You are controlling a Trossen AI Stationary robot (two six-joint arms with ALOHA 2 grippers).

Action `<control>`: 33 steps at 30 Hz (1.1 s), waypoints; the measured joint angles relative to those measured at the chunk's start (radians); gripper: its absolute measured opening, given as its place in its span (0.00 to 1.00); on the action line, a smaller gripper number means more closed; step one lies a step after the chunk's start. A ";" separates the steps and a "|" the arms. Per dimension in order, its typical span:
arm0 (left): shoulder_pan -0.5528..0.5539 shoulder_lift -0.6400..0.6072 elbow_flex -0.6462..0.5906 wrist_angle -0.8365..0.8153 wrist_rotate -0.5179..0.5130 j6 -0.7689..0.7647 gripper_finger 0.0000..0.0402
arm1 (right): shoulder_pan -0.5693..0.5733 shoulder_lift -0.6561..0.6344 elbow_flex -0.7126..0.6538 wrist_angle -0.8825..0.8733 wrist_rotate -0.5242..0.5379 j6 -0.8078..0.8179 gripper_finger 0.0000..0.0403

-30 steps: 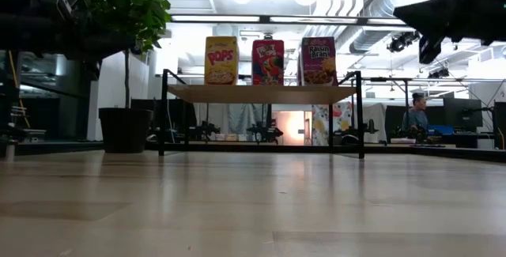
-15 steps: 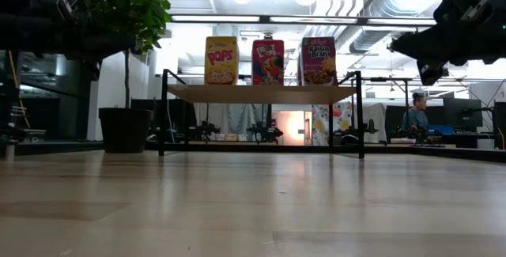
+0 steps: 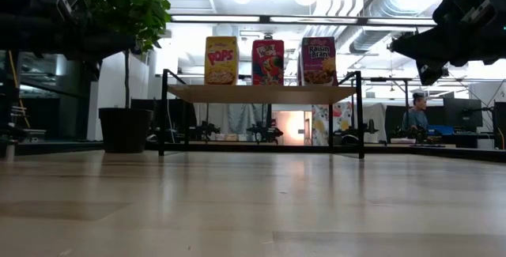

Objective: Stack cereal on shelf
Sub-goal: Return to Home Position

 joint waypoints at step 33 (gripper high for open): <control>-0.058 0.003 0.000 -0.023 0.132 0.230 0.01 | 0.000 0.000 0.001 -0.002 0.001 0.000 0.00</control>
